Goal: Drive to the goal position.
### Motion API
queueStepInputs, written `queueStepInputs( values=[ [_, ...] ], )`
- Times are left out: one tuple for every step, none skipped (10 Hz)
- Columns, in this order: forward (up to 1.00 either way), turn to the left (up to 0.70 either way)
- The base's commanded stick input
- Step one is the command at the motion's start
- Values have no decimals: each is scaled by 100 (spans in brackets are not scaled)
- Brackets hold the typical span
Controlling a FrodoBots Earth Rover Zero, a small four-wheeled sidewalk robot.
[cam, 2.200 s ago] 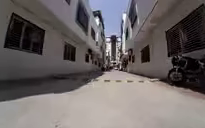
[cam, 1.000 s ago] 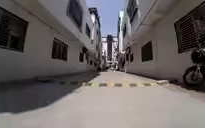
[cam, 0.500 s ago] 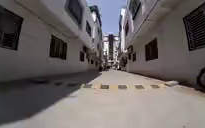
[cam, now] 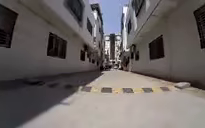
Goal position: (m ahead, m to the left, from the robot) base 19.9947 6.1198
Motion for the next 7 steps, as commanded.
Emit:
queueStepInputs(
  values=[
    [65, 0],
    [53, 0],
    [50, 0],
    [50, 0],
    [50, 0],
    [50, 0],
    [50, 0]
  ],
)
